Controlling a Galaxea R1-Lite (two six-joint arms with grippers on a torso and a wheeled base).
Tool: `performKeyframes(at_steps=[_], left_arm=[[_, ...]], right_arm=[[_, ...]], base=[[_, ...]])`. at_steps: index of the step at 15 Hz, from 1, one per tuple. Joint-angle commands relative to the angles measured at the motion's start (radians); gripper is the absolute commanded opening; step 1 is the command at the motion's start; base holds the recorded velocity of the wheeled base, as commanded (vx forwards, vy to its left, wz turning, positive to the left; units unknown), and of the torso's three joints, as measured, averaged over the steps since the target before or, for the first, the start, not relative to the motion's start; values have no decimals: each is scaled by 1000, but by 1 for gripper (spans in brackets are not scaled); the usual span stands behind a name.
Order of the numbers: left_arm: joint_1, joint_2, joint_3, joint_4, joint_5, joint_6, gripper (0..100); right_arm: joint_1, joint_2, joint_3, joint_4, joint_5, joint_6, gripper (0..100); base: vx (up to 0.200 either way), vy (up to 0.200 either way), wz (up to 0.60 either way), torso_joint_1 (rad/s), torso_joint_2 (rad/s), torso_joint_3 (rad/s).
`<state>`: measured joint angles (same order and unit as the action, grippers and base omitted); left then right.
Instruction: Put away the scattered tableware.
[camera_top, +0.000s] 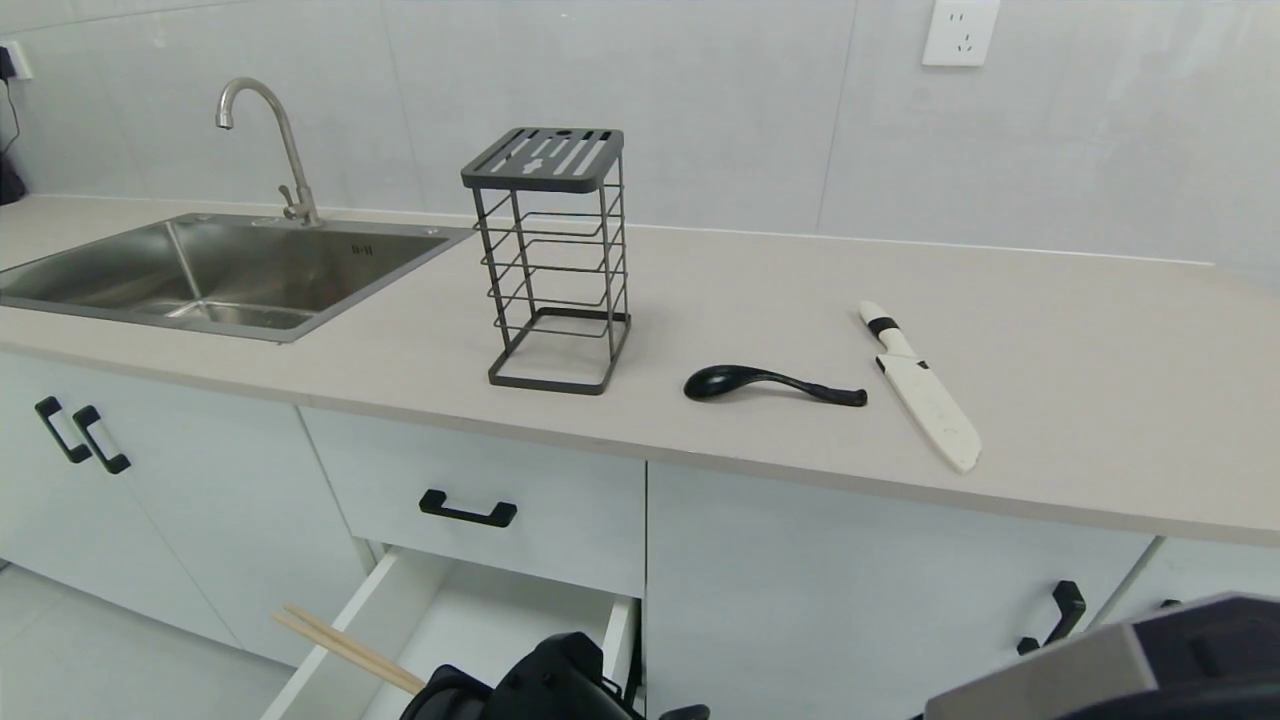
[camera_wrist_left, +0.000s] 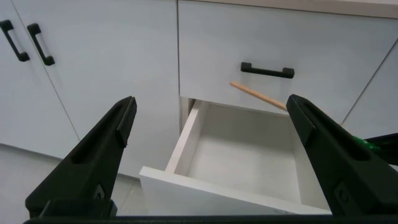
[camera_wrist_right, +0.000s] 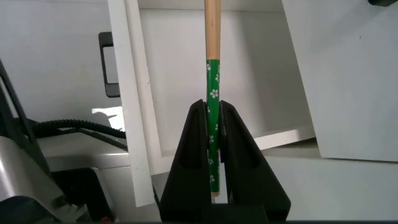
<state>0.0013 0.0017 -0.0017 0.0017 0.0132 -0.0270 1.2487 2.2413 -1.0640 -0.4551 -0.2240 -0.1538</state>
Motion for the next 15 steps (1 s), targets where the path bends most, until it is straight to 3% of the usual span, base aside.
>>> performKeyframes(at_steps=[1,5,10,15], left_arm=[[0,1,0,0,1,-1,100],[0,1,0,0,1,-1,100],[0,1,0,0,1,-1,100],[0,1,0,0,1,-1,100]], right_arm=[[-5,32,-14,0,0,-9,0],[-8,77,-90,21,0,-12,0],[-26,139,-129,29,-1,-47,0],[-52,218,-303,277,-6,-150,0]], base=[[0,0,0,0,0,0],[0,0,0,-11,255,225],[0,0,0,-3,32,32],[0,0,0,0,0,0]])
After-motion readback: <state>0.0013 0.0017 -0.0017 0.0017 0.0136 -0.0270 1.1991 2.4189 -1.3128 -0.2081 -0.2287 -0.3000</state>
